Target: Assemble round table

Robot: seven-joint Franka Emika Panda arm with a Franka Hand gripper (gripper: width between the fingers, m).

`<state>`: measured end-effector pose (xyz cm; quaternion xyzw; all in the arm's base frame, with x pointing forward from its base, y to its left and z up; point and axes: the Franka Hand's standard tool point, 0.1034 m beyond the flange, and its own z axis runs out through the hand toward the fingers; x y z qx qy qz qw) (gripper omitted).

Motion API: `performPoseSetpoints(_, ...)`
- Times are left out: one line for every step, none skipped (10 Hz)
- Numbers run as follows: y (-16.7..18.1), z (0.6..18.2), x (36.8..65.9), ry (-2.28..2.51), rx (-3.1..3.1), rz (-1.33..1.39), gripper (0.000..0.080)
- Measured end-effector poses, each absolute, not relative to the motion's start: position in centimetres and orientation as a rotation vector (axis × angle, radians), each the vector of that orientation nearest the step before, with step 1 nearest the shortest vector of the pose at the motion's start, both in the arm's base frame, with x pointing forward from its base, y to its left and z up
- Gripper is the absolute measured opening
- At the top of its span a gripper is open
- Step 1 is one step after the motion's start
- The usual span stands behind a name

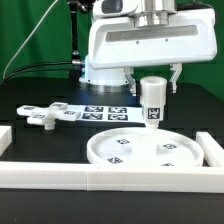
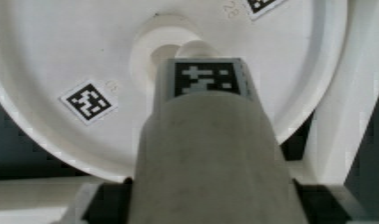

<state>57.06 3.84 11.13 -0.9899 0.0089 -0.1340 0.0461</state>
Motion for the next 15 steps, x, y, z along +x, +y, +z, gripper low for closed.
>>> performPoseSetpoints(3.8,11.0,57.0,0.007,-3.024,-0.399,0.0407)
performPoseSetpoints(3.4,11.2,57.5,-0.044,-3.029,-0.443,0.0407)
performPoseSetpoints(3.0,11.3,58.0,-0.065,-3.031,-0.557,0.0407)
performPoseSetpoints(2.7,11.0,57.8,-0.07,-3.033,-0.614,0.0407)
performPoseSetpoints(2.7,10.6,57.4,-0.068,-3.037,-0.597,0.0407)
performPoseSetpoints(2.7,10.3,57.3,-0.069,-3.038,-0.59,0.0407)
performPoseSetpoints(2.8,10.1,57.2,-0.071,-3.038,-0.587,0.0407)
performPoseSetpoints(2.8,10.1,57.2,-0.07,-3.037,-0.588,0.0407)
performPoseSetpoints(3.0,10.1,57.2,-0.069,-3.036,-0.59,0.0407)
performPoseSetpoints(3.2,10.1,57.2,-0.07,-3.035,-0.589,0.0407)
performPoseSetpoints(3.3,10.1,57.2,-0.072,-3.034,-0.588,0.0407)
performPoseSetpoints(3.2,10.2,57.1,-0.065,-3.034,-0.589,0.0407)
performPoseSetpoints(3.0,10.3,56.9,-0.06,-3.035,-0.587,0.0407)
performPoseSetpoints(3.0,10.4,56.8,-0.06,-3.035,-0.587,0.0407)
performPoseSetpoints(3.1,10.4,56.7,-0.062,-3.036,-0.586,0.0407)
